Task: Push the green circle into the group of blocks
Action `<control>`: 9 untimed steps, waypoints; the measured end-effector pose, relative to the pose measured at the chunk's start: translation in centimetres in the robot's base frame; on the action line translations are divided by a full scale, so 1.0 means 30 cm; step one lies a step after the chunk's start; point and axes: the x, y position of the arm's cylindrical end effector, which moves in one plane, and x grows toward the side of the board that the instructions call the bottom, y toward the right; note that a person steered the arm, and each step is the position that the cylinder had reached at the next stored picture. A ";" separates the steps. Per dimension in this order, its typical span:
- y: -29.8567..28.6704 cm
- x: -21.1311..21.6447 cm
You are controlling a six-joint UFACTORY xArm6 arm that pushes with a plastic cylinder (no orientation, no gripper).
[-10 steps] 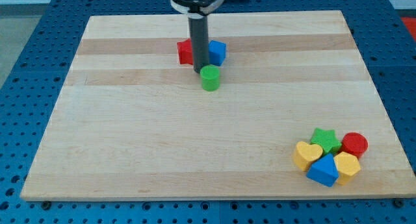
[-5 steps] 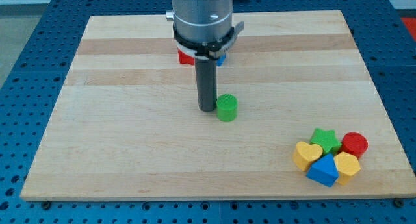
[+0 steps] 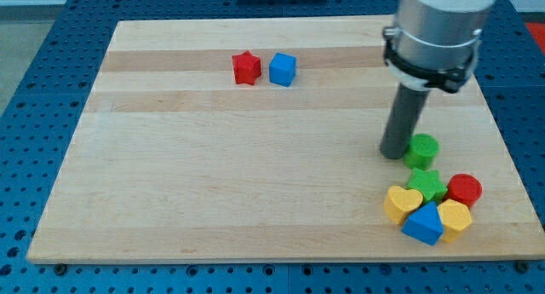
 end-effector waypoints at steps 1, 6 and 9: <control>0.076 0.000; 0.246 -0.040; 0.246 0.075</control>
